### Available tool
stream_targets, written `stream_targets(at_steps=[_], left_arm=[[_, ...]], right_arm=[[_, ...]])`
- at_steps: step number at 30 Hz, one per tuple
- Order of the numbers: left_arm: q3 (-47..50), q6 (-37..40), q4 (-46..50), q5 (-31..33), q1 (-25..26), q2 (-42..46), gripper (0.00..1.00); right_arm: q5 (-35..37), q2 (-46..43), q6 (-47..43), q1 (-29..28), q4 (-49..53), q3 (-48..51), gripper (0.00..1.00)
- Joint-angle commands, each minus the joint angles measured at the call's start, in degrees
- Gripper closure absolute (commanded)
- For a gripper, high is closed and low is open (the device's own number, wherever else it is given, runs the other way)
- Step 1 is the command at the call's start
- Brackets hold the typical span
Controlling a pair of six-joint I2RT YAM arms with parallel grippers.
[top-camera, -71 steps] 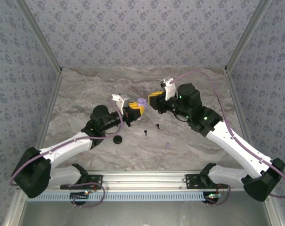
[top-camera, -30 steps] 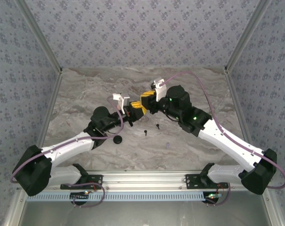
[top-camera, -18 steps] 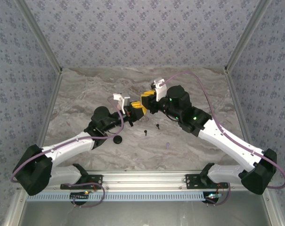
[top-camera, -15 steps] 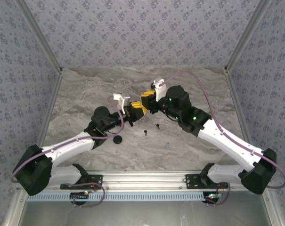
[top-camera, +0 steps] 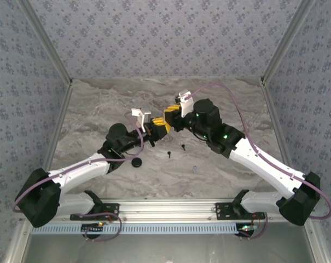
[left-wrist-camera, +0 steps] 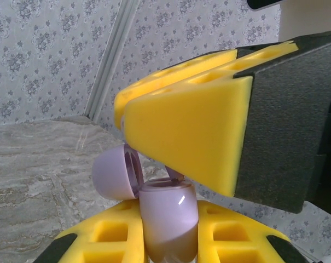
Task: Insert the wireless bluetooth earbuds into the charging case
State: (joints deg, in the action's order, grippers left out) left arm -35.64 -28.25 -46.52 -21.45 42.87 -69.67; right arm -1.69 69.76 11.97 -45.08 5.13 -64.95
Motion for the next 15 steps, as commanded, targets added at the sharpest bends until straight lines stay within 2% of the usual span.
stream_targets(at_steps=[1,15], left_arm=[[-2.48,-0.65,-2.92,-0.26,0.50,-0.04,1.00],[-2.51,-0.75,-3.31,0.00,0.63,-0.20,1.00]], right_arm=[[0.28,0.29,-1.08,0.60,0.63,-0.77,0.76],[-1.81,0.99,0.27,0.50,0.31,-0.54,0.76]])
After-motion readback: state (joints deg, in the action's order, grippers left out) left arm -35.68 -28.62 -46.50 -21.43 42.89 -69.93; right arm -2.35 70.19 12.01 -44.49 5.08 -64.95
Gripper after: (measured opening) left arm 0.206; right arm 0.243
